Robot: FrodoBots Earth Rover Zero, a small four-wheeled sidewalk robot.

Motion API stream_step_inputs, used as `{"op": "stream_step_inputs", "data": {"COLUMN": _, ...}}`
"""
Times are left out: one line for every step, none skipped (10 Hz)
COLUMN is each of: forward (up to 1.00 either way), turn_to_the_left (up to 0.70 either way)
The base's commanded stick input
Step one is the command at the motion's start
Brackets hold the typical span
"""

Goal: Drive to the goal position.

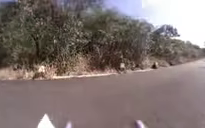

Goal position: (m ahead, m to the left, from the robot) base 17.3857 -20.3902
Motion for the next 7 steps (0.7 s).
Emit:
{"op": "stream_step_inputs", "data": {"forward": 0.0, "turn_to_the_left": -0.85}}
{"op": "stream_step_inputs", "data": {"forward": 0.0, "turn_to_the_left": -0.85}}
{"op": "stream_step_inputs", "data": {"forward": 0.0, "turn_to_the_left": -0.85}}
{"op": "stream_step_inputs", "data": {"forward": 0.0, "turn_to_the_left": -0.85}}
{"op": "stream_step_inputs", "data": {"forward": 0.0, "turn_to_the_left": -0.85}}
{"op": "stream_step_inputs", "data": {"forward": 0.0, "turn_to_the_left": -0.85}}
{"op": "stream_step_inputs", "data": {"forward": 0.0, "turn_to_the_left": -0.85}}
